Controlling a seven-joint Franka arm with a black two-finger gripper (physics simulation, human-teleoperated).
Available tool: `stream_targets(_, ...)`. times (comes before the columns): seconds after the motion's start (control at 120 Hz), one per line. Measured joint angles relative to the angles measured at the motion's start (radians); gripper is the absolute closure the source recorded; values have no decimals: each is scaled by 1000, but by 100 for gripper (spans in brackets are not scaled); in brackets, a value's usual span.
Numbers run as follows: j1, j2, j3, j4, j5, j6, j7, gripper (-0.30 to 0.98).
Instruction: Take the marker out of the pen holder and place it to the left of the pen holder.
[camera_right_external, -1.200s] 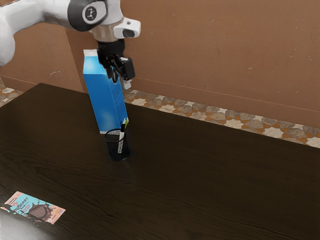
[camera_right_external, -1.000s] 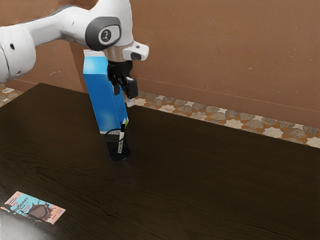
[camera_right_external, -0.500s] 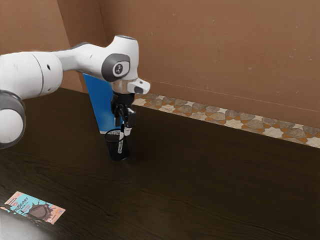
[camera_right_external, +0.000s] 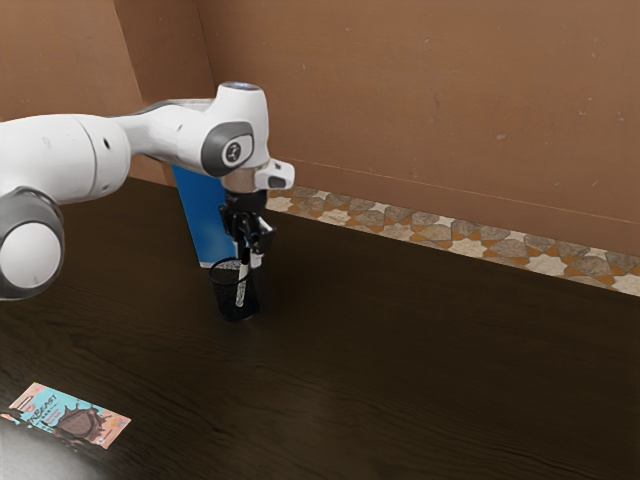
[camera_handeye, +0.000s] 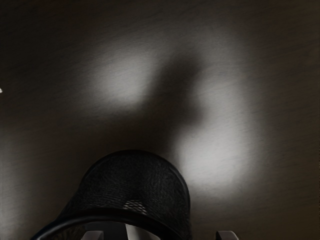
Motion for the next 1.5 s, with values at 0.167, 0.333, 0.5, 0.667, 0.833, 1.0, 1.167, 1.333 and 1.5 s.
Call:
stream_targets(0.167, 1, -9, 0, -4, 4, 17, -22, 61)
stream_targets(0.333, 2, -14, 1, -15, 4, 20, -39, 66)
stream_targets(0.5, 2, -27, 1, -21, 3, 9, -52, 67)
stream_targets(0.667, 4, -35, 2, -28, 5, -22, -62, 70)
stream_targets(0.833, 7, -62, 5, -31, 12, -79, -72, 75)
stream_targets(1.0, 6, -146, 5, -32, 21, -123, -80, 78)
stream_targets(1.167, 8, -247, 4, -63, 24, -155, -85, 79)
stream_targets(1.333, 35, -333, 5, -147, 24, -188, -89, 79)
stream_targets(1.5, 92, -323, 6, -173, 24, -219, -91, 79)
